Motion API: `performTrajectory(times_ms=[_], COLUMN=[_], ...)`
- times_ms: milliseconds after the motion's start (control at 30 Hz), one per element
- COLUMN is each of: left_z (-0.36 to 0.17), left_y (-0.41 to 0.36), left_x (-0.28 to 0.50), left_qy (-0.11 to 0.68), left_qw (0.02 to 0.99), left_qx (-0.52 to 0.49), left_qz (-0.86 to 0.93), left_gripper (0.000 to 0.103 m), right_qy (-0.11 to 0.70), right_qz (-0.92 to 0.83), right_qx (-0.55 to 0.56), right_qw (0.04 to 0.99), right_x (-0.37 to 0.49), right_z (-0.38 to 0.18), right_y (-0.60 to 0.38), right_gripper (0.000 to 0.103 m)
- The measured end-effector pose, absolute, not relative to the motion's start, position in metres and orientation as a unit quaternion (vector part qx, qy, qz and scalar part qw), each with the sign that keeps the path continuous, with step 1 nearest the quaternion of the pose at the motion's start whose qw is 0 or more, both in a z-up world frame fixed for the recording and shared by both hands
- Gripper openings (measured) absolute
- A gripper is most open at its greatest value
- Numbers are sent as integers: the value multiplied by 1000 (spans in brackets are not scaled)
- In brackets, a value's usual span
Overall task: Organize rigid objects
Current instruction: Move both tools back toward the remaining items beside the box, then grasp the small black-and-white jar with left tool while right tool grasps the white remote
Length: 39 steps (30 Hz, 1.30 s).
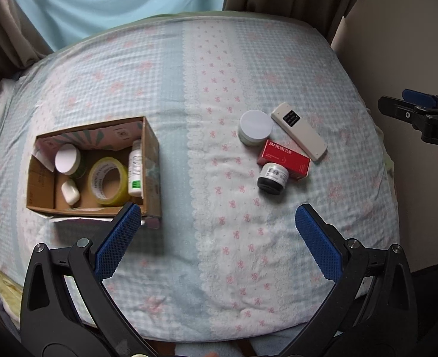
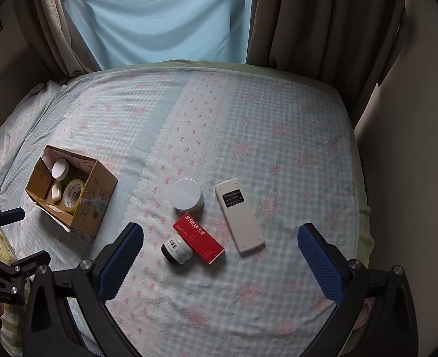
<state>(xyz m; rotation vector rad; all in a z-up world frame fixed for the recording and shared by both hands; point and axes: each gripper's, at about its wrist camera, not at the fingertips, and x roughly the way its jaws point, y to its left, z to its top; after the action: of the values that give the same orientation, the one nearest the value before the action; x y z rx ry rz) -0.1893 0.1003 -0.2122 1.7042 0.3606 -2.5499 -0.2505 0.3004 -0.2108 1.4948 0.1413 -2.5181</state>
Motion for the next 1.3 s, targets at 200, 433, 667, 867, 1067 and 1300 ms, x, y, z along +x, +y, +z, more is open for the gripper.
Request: performTrajectory(times_ms=[200,433,667,867,1067,1300], left_z=[-253,-325,-383,-420,-440,-439], left_y=[150,190,215,223,226,224], left_x=[-235,-282,-306,-317,-318,-320], left_qy=[83,46,35,41,39,43], left_qw=[3,-28,-52,-68,-77,-76], left_qx=[584,622,639,650,661,655], left_qz=[-808,-781,-767,-756,-745,-750], left_gripper=[103,103,103,96,75,62], right_qy=[61,82,105,133,138,158], right_qz=[-840,-830,-828,-814,-806,-798], right_qx=[522,524,517,530,542,549], right_qw=[133,170,189,196,196,191], right_x=[-285,-319,-337,-341,-346,-352], right_z=[-259,-327,-384,-427,-449,-457], right_y=[325,334,330,318,309,302], right_gripper=[103,103,99,95,84,63])
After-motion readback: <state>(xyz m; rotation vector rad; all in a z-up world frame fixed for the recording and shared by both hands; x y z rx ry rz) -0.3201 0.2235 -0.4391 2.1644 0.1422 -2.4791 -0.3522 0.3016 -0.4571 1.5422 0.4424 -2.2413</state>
